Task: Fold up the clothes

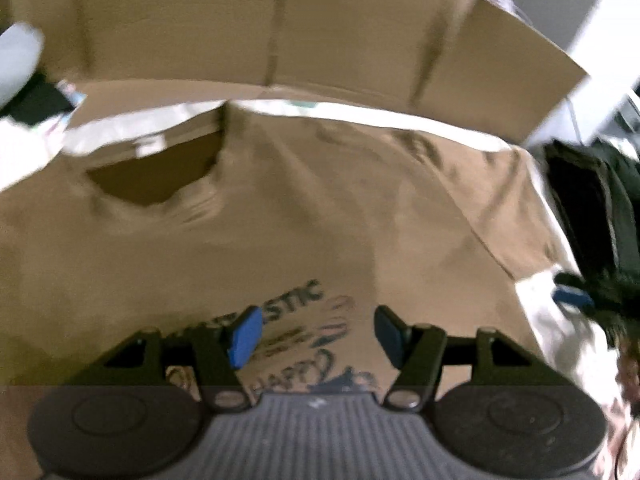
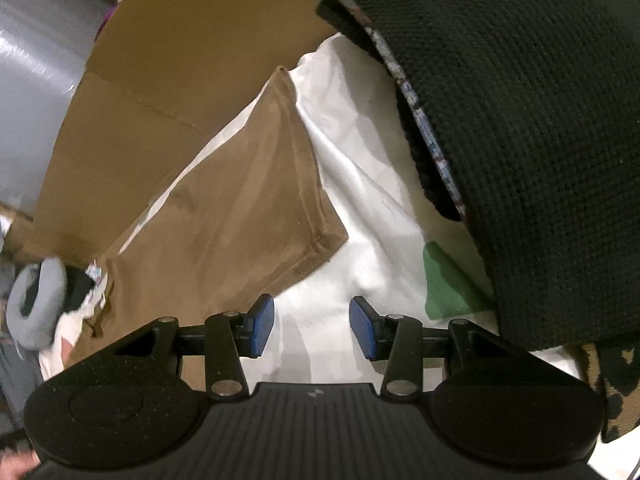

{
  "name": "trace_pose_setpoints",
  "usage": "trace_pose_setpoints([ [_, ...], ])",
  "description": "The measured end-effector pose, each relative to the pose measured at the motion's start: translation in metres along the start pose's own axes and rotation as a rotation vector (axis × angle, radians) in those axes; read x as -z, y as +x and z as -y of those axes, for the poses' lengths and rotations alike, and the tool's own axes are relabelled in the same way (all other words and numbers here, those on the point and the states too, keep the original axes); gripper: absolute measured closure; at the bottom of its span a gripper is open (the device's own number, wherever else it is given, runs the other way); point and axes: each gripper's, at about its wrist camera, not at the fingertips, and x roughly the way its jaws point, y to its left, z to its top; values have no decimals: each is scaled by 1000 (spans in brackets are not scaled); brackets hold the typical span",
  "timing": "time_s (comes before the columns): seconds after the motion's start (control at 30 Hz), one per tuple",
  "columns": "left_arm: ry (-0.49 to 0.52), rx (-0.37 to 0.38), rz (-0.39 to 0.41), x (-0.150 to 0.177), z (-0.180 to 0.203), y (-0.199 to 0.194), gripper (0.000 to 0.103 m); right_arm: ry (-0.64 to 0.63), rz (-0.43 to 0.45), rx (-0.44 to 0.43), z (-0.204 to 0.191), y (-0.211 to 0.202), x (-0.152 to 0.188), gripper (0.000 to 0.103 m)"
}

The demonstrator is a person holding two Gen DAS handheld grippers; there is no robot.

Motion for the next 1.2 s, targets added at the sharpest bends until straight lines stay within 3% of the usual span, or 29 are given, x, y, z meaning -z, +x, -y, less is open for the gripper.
trace_pose_setpoints([
  [0.33,13,42,35,-14,34,6,39,103,47,-27,5,8,-8,56],
  [0.4,12,59,34,-15,40,10,40,109,55,-12,5,10,-11,62],
  [0.47,12,75,31,-14,47,16,41,127,62,23,6,13,-14,80],
  [0.5,12,85,30,-14,50,17,41,133,67,34,7,14,-14,83],
  [0.63,45,122,19,-13,67,29,43,118,82,49,5,17,-15,86],
  [0.7,61,139,13,-13,75,35,46,109,90,53,3,17,-15,89],
  [0.73,68,145,15,-13,79,37,49,101,94,56,0,16,-16,98],
  [0.8,76,153,22,-11,86,42,55,61,121,61,-8,10,-17,99],
  [0.87,68,150,36,-11,89,45,72,37,155,56,-16,1,-20,99],
  [1.0,58,178,37,-13,96,53,78,3,181,50,-25,-10,-24,99],
  [1.2,95,216,26,-13,114,65,86,23,142,59,-16,-4,-21,93],
])
